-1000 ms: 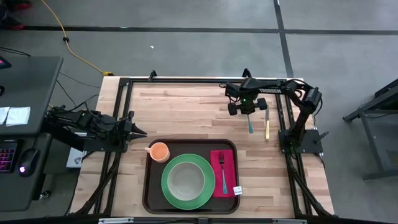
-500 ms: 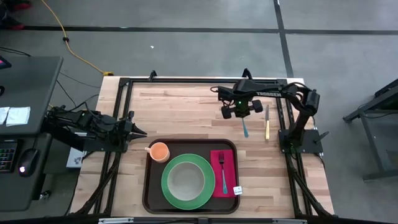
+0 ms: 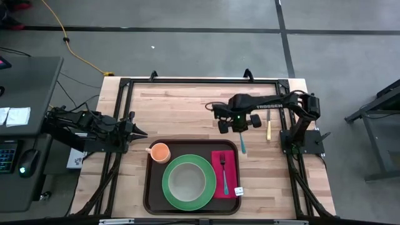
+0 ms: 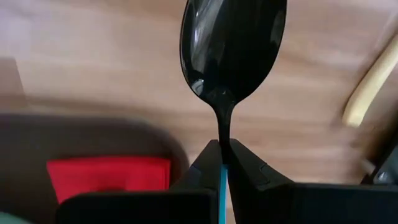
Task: Set up tray
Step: Put the blue spoon on top of the red napkin between the green plate and blue fork
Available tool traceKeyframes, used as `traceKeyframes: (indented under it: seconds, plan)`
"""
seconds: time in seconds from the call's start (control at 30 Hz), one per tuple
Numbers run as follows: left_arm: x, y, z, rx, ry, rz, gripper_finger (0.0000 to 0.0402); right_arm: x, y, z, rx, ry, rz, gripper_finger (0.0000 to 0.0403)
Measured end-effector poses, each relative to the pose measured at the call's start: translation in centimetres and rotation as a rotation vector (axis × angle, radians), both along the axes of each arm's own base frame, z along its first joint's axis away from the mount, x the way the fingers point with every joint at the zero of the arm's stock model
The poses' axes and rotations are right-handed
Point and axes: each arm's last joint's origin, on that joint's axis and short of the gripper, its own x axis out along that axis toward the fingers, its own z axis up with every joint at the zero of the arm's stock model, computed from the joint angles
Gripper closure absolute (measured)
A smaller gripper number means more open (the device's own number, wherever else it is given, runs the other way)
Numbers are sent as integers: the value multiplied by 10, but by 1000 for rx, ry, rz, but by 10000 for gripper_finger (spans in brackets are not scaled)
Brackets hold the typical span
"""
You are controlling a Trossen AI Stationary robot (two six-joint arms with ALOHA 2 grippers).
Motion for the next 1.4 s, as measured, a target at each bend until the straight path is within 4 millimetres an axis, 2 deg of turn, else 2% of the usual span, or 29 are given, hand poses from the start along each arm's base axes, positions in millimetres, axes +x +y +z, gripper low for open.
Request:
traceKeyframes:
  seconds: [0.33, 0.77, 1.07, 1.4]
  plan:
    - [0, 0, 0, 0, 1, 0, 328, 6, 50, 0, 58, 7, -51, 403]
    - [-2, 0, -3, 9, 33, 0, 328, 17, 103, 0, 75, -113, -141, 403]
    - [-2, 0, -3, 9, 32, 0, 328, 22, 129, 1, 104, -182, -171, 403]
    - [-2, 0, -3, 9, 32, 0, 328, 34, 140, -1, 132, -301, -165, 403]
